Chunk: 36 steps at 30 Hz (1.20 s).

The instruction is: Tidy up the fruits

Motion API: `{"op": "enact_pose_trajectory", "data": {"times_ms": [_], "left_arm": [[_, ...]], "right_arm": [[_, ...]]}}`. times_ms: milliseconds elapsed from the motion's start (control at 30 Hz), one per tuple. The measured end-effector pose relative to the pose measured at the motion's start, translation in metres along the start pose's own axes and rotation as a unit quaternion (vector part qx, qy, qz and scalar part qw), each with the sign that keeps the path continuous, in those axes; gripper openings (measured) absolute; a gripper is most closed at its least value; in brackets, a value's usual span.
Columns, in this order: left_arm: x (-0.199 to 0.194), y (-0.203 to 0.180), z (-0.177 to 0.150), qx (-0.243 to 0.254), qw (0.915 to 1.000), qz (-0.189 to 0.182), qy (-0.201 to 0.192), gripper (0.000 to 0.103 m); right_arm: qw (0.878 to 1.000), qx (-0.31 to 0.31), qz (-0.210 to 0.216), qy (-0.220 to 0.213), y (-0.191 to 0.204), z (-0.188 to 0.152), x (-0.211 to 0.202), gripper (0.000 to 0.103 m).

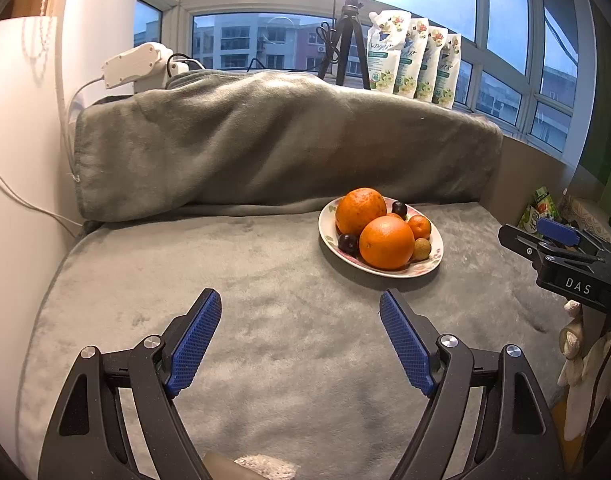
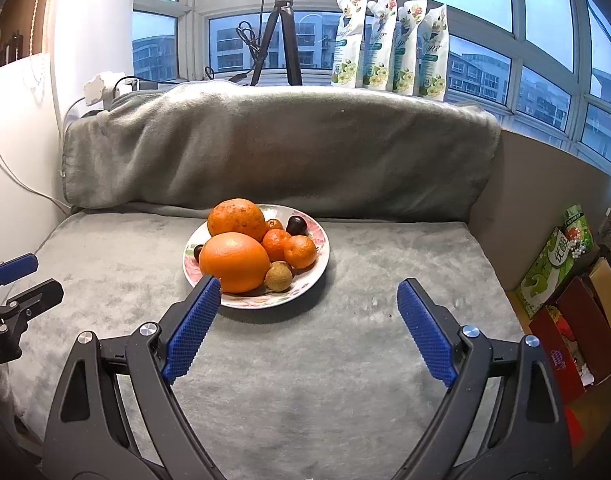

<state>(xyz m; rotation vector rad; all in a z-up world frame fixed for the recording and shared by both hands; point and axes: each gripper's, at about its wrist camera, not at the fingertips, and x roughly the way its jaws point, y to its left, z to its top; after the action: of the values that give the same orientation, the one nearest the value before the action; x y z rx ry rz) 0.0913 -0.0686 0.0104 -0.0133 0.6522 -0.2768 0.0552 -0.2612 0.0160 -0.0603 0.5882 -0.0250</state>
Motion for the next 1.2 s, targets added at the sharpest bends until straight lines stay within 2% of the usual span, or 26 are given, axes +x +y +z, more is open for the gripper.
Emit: {"op": "enact_pose_trajectory", "data": {"times_ms": [1200], "left_arm": [[-0.0041,-0.0046,0.0004,0.001,1.0000,0.000,-0.007,0.082]], "right_arm": [[1.000,0.005,0.004,0.001,0.0025,-0.0035,-0.0021,0.092]]}}
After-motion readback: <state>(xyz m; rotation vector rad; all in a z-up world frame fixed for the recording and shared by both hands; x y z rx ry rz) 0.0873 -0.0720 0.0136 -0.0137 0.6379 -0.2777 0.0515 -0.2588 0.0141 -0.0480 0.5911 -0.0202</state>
